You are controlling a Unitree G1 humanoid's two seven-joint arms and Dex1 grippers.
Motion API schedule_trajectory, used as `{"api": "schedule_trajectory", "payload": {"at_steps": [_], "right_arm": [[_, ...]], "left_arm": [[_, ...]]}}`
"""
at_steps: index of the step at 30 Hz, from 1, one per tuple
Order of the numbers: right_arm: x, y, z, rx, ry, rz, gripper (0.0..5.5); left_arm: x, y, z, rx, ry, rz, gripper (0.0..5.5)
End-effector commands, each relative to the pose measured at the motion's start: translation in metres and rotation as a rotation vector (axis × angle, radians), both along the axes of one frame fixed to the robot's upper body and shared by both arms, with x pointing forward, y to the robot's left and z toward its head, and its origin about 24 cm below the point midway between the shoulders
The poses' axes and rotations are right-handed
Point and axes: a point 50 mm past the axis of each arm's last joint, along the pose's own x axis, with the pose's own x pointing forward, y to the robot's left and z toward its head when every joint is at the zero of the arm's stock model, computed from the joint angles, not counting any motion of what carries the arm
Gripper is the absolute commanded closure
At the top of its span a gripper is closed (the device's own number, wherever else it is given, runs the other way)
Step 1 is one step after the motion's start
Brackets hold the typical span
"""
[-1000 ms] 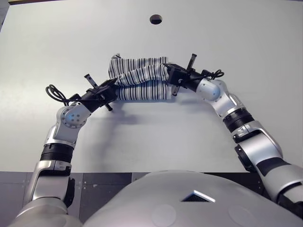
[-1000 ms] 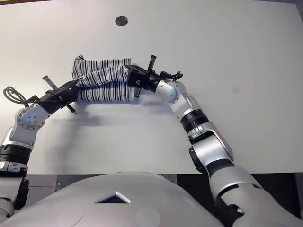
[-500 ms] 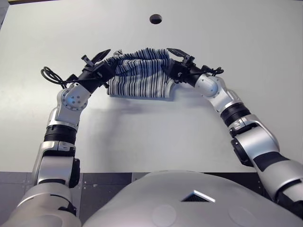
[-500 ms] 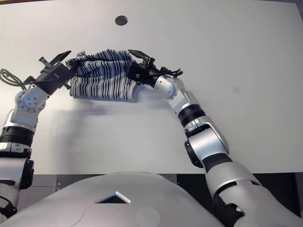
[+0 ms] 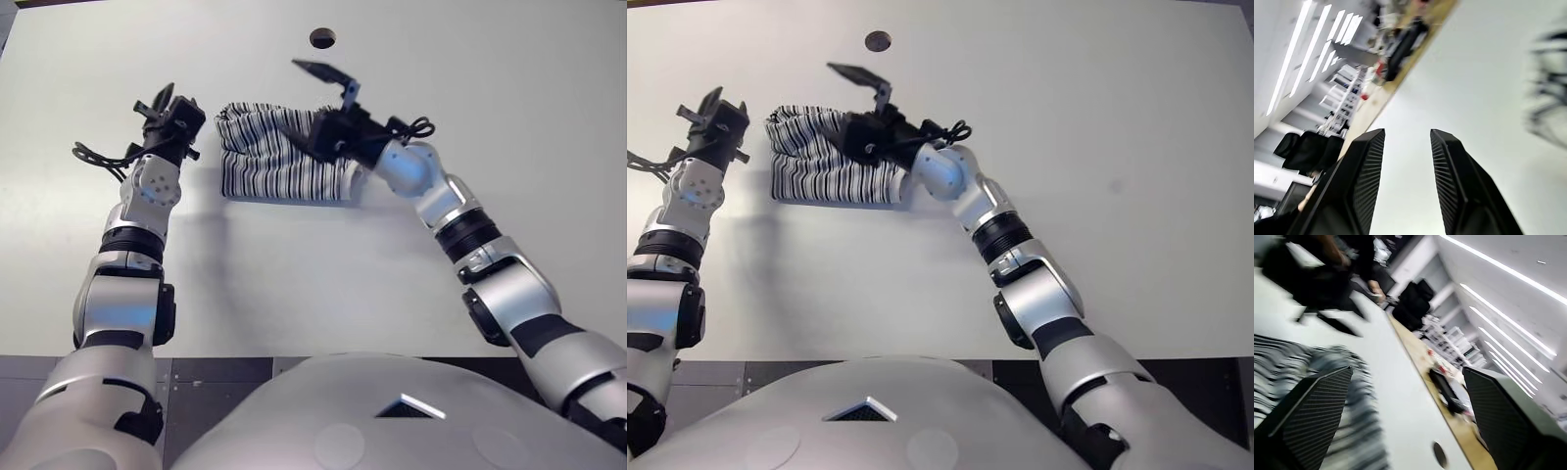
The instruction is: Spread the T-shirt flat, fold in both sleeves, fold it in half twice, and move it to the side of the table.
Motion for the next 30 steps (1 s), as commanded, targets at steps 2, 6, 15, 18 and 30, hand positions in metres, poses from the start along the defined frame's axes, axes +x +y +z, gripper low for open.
{"api": "schedule_trajectory", "payload": {"at_steps": [2, 6, 15, 18, 30], "right_arm": [[0.005, 0.026, -0.024, -0.094, 0.176, -0.037, 1.35], [0.02, 0.018, -0.042, -0.087, 0.434, -0.264, 1.35], [0.042, -0.137, -0.084, 0.422, 0.98, -1.114, 1.35], [0.03, -0.234, -0.083, 0.67, 0.875, -1.535, 1.35], [-0.007, -0.344, -0.043, 1.048, 0.324, -2.031, 1.35]], "left_arm": [[0.004, -0.014, 0.002, -0.169, -0.065, -0.002, 3.78], [-0.011, -0.01, -0.005, -0.332, -0.147, 0.066, 3.78], [-0.044, -0.004, 0.009, -0.611, -0.434, 0.14, 3.78], [-0.048, -0.011, 0.005, -0.635, -0.431, 0.14, 3.78], [-0.056, -0.058, -0.001, -0.837, -0.456, 0.128, 3.78]]}}
